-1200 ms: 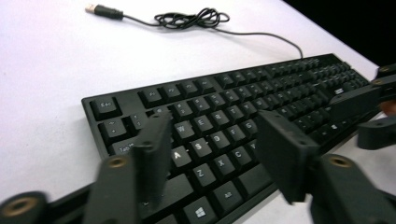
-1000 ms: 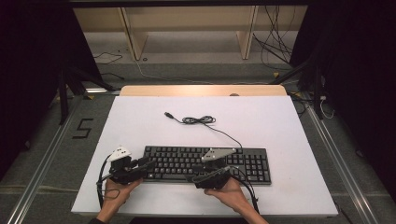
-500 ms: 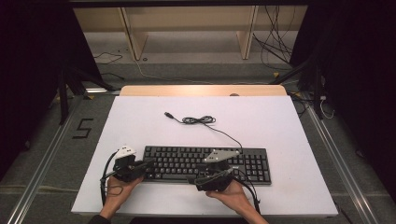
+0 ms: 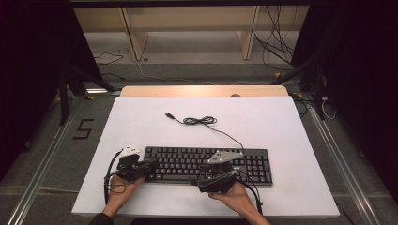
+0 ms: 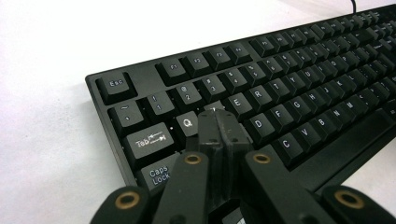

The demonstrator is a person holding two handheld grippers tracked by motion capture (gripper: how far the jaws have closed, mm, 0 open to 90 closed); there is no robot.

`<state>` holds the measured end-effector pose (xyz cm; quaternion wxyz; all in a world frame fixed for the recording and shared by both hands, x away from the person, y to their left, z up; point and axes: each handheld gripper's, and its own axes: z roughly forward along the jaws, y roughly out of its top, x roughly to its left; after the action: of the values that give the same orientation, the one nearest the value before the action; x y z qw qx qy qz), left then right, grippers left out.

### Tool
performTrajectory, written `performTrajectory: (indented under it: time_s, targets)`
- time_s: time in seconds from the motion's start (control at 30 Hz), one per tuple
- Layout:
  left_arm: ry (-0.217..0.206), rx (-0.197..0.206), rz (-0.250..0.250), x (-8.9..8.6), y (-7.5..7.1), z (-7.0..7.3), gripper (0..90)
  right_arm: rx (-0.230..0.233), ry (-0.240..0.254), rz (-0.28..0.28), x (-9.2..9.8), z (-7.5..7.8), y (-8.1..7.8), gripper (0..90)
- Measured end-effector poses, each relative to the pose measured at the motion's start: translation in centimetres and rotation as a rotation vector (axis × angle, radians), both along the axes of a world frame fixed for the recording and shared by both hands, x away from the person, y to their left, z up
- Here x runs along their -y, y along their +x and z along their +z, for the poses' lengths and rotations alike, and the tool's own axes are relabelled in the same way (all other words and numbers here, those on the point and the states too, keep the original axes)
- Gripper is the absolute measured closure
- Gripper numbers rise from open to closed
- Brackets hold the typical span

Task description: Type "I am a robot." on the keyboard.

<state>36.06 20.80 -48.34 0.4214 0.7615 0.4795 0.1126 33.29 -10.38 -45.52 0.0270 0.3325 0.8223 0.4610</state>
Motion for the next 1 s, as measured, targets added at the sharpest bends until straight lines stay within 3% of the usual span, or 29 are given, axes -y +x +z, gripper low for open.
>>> performTrajectory:
  time_s: [0.7, 1.0]
  targets:
    - [0.01, -0.013, -0.004, 0.16, 0.0, -0.3, 89.0, 0.0, -0.007, 0.006, -0.11, -0.08, -0.07, 36.4]
    - [0.007, 0.012, 0.002, 0.15, -0.23, 0.14, 85.2, 0.002, -0.01, 0.005, -0.13, -0.2, 0.03, 36.5]
